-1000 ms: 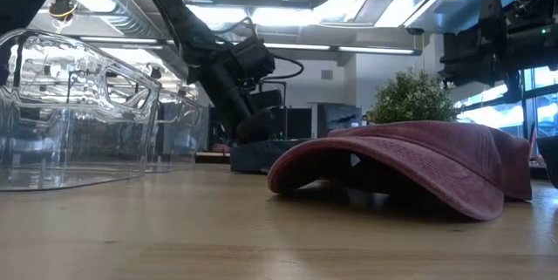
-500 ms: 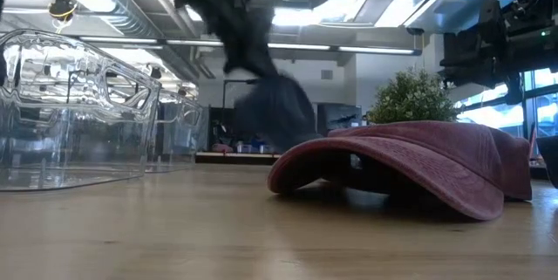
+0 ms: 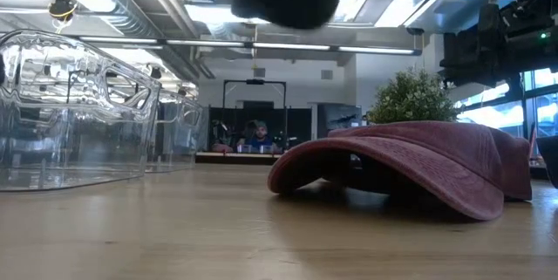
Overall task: Pick & Place hat
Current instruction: Put the top blue cap into the bottom transparent bin
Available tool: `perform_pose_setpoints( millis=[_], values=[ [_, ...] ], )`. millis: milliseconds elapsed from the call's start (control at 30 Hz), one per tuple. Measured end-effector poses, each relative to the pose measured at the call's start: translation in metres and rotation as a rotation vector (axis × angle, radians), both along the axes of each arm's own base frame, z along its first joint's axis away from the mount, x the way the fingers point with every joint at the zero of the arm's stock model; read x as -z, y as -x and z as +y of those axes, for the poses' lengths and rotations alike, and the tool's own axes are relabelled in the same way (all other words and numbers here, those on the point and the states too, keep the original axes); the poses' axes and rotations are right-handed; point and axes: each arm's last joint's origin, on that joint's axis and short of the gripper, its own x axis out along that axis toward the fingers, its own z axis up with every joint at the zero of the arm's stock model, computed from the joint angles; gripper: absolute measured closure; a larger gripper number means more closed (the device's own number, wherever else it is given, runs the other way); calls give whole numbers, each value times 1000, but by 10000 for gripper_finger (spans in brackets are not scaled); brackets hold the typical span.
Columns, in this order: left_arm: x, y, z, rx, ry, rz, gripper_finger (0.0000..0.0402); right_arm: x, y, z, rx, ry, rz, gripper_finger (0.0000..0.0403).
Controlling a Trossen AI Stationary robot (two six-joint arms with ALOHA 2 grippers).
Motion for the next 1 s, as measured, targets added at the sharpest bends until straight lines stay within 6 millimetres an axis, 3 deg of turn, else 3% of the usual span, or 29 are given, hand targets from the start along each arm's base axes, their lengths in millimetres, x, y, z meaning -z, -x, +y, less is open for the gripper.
perform_pose_setpoints(
  millis=[267, 500, 700, 1000],
  values=[
    [4, 45, -39, -12, 85, 200, 380, 0, 0, 0, -10, -21, -25, 292],
    [1, 79, -75, -63, 165, 210, 380, 0, 0, 0, -18, -43, -51, 292],
    [12, 111, -92, -176, 166, 325, 380, 0, 0, 0, -20, -77, -90, 292],
    [47, 120, -111, -223, 171, 441, 380, 0, 0, 0, -21, -111, -127, 292]
  ],
)
